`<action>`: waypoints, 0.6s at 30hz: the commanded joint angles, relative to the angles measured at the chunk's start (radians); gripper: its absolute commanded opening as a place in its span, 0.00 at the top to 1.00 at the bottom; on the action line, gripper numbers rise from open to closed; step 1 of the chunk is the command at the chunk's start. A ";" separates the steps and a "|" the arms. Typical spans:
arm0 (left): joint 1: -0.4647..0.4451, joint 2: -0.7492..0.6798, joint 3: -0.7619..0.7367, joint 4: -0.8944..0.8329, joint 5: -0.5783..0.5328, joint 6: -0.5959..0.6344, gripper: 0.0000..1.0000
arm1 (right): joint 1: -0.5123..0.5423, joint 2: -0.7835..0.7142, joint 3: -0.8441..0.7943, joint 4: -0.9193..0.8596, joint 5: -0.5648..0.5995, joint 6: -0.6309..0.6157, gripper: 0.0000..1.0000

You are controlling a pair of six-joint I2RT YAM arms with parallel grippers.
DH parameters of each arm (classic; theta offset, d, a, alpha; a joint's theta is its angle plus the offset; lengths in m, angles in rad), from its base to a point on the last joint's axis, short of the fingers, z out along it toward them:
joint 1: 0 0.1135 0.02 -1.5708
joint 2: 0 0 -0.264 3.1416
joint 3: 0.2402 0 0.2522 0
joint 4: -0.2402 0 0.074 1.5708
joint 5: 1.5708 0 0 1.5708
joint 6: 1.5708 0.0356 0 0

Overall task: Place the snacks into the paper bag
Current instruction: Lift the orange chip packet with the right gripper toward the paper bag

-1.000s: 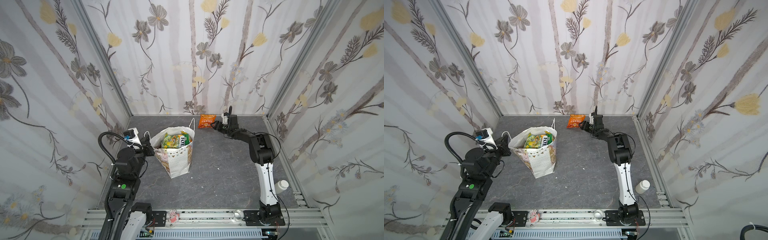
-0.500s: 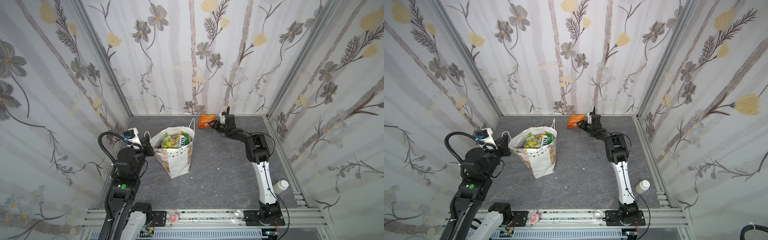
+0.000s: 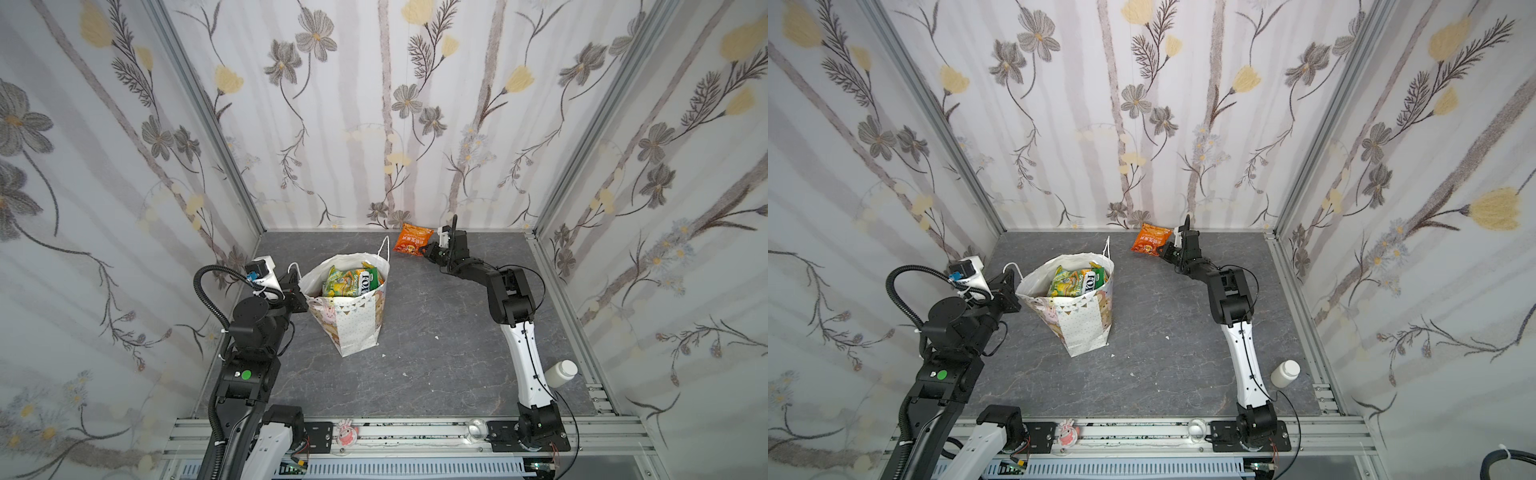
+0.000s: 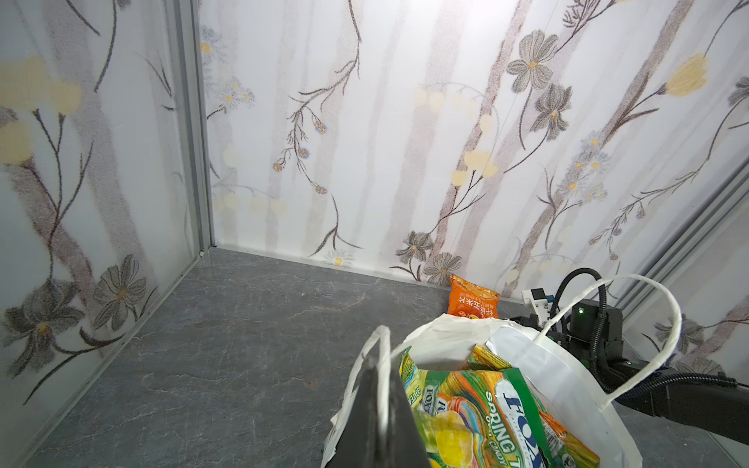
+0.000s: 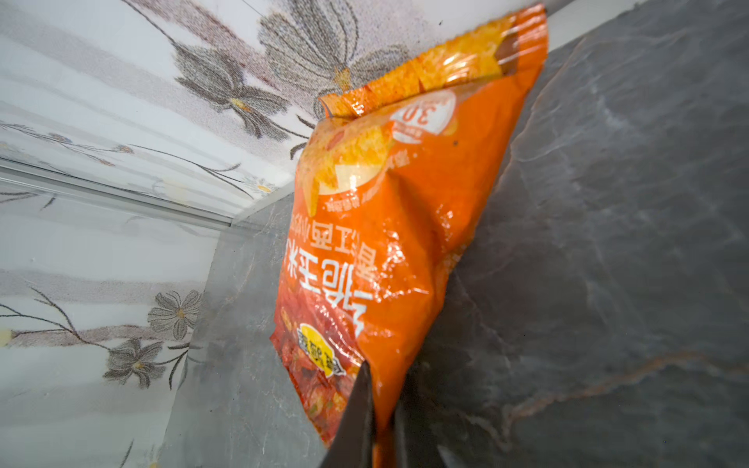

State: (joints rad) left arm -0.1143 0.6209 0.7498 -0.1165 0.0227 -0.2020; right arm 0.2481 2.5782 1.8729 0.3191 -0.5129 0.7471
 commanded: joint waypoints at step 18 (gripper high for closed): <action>0.001 -0.006 0.001 0.018 -0.009 0.006 0.94 | -0.006 -0.507 -0.499 0.220 -0.073 -0.032 1.00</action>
State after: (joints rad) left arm -0.1143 0.6159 0.7498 -0.1165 0.0223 -0.2016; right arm 0.2428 2.1319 1.4117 0.4763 -0.5632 0.7544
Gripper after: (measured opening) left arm 0.062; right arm 0.068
